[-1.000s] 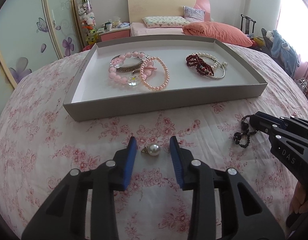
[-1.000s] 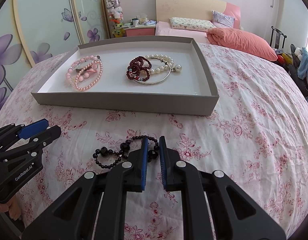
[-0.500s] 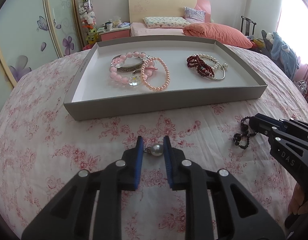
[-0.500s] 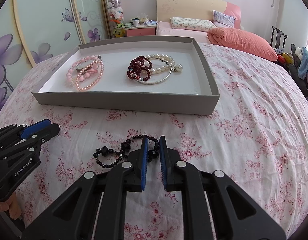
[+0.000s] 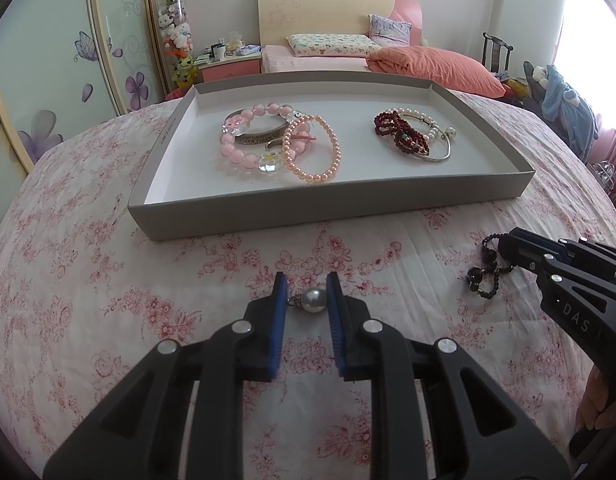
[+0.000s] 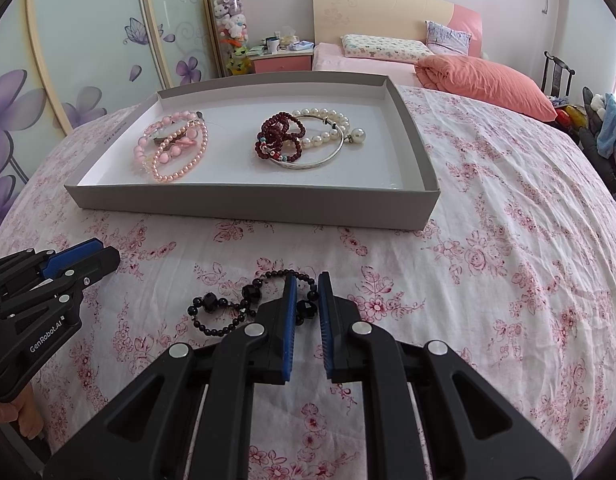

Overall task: Organize jewelry
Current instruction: 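Lift the earring with left tool and black bracelet with right tool toward the tray, then lower the earring and black bead bracelet into the tray, opening both tools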

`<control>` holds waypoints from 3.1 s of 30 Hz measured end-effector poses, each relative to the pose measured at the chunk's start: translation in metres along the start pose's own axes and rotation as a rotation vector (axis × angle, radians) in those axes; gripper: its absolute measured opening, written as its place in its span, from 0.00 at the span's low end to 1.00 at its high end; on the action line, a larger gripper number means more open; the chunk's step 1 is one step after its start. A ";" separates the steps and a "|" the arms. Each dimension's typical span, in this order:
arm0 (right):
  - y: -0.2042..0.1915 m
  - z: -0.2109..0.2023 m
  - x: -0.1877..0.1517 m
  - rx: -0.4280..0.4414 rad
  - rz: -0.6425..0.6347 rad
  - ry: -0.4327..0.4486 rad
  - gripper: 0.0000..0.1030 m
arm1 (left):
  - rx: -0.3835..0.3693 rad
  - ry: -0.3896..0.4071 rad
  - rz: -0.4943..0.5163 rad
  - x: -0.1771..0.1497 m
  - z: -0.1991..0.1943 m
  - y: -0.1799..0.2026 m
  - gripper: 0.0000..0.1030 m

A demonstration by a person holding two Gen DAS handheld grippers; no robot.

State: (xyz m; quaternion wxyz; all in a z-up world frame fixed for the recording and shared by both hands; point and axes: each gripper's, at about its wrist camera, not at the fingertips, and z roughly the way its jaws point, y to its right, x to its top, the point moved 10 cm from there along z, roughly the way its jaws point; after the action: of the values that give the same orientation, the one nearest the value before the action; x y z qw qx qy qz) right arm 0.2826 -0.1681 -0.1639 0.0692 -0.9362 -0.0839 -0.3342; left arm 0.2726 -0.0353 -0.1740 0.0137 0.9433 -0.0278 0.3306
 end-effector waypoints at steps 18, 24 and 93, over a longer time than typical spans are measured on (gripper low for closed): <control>-0.019 -0.044 0.014 0.088 0.004 0.136 0.11 | 0.034 0.018 -0.111 -0.009 -0.021 -0.051 0.20; -0.029 -0.057 0.022 0.104 -0.014 0.174 0.11 | 0.042 0.070 -0.133 0.000 -0.037 -0.060 0.20; 0.001 -0.010 0.143 0.090 0.086 0.303 0.40 | -0.038 0.202 -0.050 0.130 0.008 -0.015 0.20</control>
State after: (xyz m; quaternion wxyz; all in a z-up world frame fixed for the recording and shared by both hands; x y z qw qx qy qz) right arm 0.3854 -0.1547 -0.0652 0.1370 -0.8738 -0.0474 -0.4643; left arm 0.3798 -0.0263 -0.0997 0.0427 0.9050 -0.0089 0.4231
